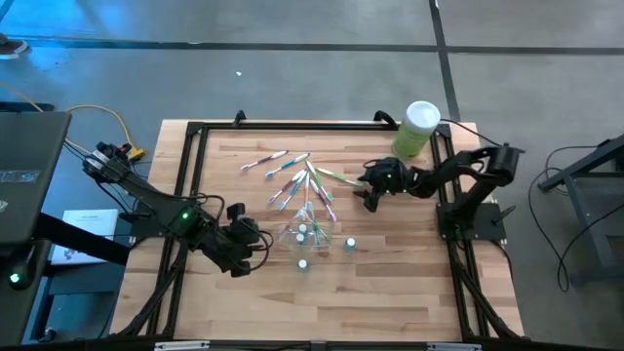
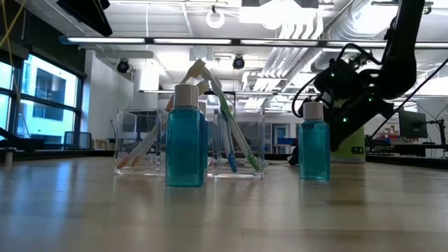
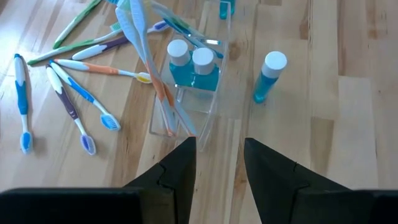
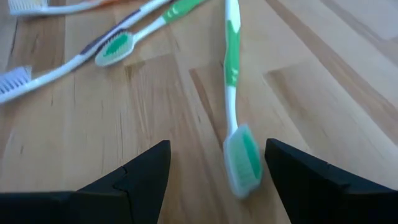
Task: Pick & Place toothbrushing station
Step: Put the green toothbrush into the transparent organizer
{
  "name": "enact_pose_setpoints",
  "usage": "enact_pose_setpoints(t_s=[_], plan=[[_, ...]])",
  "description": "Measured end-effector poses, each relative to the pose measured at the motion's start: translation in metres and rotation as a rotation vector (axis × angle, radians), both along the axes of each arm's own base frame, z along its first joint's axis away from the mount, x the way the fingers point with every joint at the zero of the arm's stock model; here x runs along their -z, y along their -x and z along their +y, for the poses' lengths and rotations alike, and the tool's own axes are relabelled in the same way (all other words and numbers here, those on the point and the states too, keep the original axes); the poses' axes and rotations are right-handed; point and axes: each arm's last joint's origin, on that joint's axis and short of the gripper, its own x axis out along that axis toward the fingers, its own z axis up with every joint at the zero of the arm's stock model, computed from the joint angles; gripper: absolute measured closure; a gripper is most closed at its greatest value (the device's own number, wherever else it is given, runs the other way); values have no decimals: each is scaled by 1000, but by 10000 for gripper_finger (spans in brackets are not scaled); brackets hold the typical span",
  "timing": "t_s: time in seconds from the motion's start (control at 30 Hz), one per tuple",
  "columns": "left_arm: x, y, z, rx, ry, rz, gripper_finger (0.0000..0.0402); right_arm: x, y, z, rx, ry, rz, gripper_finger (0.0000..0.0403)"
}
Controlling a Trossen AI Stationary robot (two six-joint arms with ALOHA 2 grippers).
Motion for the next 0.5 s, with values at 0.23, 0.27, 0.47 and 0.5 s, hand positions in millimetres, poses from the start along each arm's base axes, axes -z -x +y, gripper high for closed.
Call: enact_pose_setpoints(t_s=[0.23,0.27,0.47,0.5], plan=[[0,0,0,0,0,0,272,7,-3,-1,-1,9,-22,147],[0,0,0,0,0,0,272,8,-3,-2,1,7,-21,147],[0,0,0,17,-20,0,272,10,-3,-1,3,3,-13,147],[0,0,0,20,-23,-2,272,10,-3,-1,3,2,-12,147]])
